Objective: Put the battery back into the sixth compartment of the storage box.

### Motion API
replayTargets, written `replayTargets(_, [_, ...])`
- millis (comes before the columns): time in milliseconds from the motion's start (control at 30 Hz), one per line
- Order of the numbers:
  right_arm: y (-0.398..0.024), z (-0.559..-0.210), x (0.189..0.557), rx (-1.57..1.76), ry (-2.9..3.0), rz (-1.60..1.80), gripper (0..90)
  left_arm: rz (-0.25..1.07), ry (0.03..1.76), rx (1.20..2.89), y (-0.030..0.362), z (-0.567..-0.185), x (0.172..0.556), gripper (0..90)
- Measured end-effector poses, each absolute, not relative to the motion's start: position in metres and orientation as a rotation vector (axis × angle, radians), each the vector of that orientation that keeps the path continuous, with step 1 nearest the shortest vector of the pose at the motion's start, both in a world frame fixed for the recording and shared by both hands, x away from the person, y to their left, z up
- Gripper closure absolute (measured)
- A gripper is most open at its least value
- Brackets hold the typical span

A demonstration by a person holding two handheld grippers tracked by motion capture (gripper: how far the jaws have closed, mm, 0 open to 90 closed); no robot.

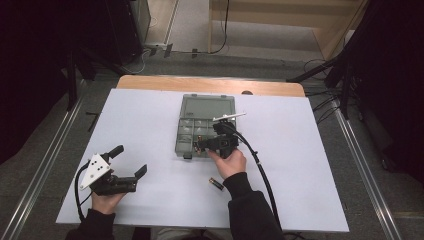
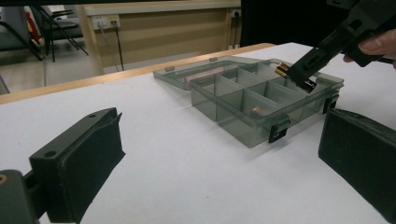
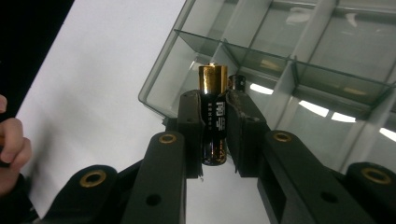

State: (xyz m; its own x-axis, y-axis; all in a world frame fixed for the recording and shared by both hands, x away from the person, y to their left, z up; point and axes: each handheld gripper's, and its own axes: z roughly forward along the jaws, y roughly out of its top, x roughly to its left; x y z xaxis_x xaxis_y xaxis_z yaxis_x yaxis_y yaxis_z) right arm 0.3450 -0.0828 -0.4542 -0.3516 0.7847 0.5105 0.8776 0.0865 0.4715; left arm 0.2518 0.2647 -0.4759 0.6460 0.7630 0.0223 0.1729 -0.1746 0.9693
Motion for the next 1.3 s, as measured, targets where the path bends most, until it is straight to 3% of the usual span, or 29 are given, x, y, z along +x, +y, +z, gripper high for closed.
replayTargets(533, [-0.081, -0.458, 0.352, -1.784, -2.113, -1.165, 76.3, 0.628, 0.768, 1.703, 0.264, -0.476, 0.252, 0.0])
replayTargets(600, [-0.079, -0.458, 0.352, -1.791, -2.119, -1.156, 60.6, 0.632, 0.767, 1.701, 0.264, -0.476, 0.252, 0.0])
replayTargets(733, [-0.078, -0.452, 0.348, -1.82, -2.18, -1.171, 53.1, 0.632, 0.765, 1.704, 0.264, -0.476, 0.252, 0.0])
replayTargets(800, [-0.079, -0.449, 0.345, -1.793, -2.208, -1.197, 43.7, 0.631, 0.764, 1.706, 0.264, -0.476, 0.251, 0.0])
replayTargets(900, [-0.08, -0.444, 0.338, -1.763, -2.268, -1.225, 8.8, 0.632, 0.765, 1.705, 0.264, -0.476, 0.251, 0.0])
replayTargets(967, [-0.081, -0.441, 0.335, -1.7, -2.32, -1.223, 0.0, 0.63, 0.765, 1.706, 0.264, -0.476, 0.252, 0.0])
replayTargets(1300, [-0.08, -0.438, 0.323, -1.551, -2.47, -1.13, 0.0, 0.632, 0.766, 1.704, 0.264, -0.476, 0.251, 0.0])
